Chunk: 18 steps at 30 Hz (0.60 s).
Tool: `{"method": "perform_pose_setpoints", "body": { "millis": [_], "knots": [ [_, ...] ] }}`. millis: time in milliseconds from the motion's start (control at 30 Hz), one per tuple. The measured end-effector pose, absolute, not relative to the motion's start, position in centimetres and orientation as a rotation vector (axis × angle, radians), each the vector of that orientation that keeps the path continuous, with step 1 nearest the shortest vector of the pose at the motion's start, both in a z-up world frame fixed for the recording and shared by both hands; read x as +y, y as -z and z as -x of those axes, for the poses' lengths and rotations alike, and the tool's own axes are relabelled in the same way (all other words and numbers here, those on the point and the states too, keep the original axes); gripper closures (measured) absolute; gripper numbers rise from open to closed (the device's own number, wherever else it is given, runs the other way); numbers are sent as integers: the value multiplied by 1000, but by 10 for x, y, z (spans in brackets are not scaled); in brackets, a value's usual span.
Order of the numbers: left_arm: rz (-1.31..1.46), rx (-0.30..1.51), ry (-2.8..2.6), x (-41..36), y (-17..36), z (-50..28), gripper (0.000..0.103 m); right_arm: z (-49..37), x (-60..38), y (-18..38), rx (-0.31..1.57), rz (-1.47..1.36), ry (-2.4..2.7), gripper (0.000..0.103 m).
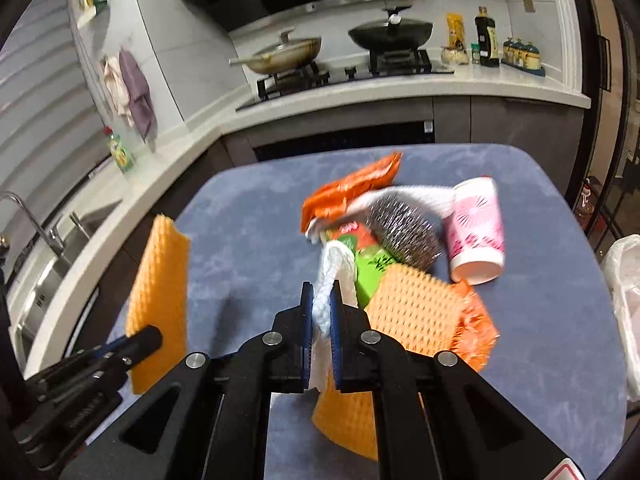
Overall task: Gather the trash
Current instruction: 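Grasp the white cloth with the right tool while the left tool holds the net, then carry the net and cloth over the bin and open both tools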
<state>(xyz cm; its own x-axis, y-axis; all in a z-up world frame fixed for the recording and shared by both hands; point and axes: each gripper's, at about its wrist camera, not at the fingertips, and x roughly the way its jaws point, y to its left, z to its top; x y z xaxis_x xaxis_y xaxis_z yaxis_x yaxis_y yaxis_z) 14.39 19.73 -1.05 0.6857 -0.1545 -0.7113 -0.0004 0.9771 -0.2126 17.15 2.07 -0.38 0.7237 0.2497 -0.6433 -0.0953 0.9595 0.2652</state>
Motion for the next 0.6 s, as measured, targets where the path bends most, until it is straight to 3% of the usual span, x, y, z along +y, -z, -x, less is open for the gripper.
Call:
{"method": "perform_pose_setpoints", "body": {
  "millis": [600],
  "knots": [
    [55,757,365,65,-34,-115,91,-85,-123,-88,492,-273,25,96]
  ]
}}
